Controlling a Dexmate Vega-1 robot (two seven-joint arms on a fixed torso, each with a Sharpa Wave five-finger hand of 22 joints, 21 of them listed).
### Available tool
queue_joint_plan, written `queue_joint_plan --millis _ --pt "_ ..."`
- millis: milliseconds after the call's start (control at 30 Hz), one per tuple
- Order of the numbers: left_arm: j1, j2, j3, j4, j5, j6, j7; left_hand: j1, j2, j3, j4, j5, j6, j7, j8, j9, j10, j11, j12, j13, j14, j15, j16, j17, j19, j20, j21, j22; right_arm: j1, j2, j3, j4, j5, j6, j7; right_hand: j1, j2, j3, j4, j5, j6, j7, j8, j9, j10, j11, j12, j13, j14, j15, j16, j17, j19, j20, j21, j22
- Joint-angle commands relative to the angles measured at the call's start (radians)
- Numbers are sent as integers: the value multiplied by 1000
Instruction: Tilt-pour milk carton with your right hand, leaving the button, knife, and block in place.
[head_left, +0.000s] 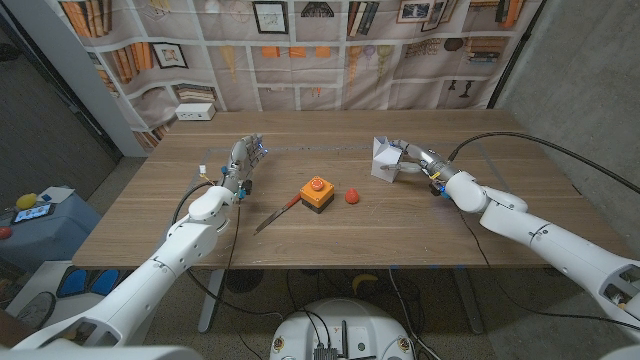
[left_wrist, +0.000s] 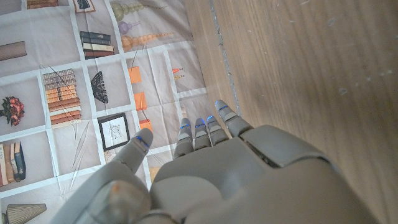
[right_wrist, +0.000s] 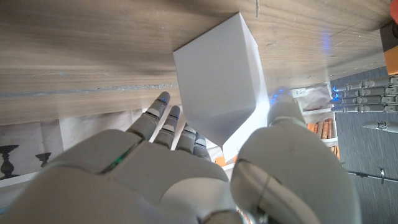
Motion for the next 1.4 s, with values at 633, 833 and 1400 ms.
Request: queue_joint_plan --millis 633,833,1400 --pt "10 -1 -8 8 -6 -29 -12 0 78 8 2 4 8 3 2 5 0 7 0 3 8 3 2 3 5 6 1 3 31 -48 15 7 94 75 189 -147 -45 -85 37 81 -190 41 -145 -9 -269 107 -10 -39 -179 118 -93 12 -145 27 -7 2" --pt "1 -3 -8 25 -8 -41 -30 0 78 9 2 4 13 3 3 5 0 6 0 3 6 3 1 2 5 6 1 3 25 -50 32 9 127 102 201 -180 -53 -107 48 86 -208 52 -161 -12 -314 116 -13 -51 -202 123 -104 12 -163 24 -8 2" --pt "-10 -6 -12 42 16 -77 -25 1 78 11 1 4 21 4 5 5 0 9 -1 3 5 2 0 2 2 2 -1 3 -30 -17 101 30 283 167 192 -266 -38 -146 89 92 -166 74 -162 -17 -297 94 7 -80 -193 85 -99 11 -163 -22 1 0"
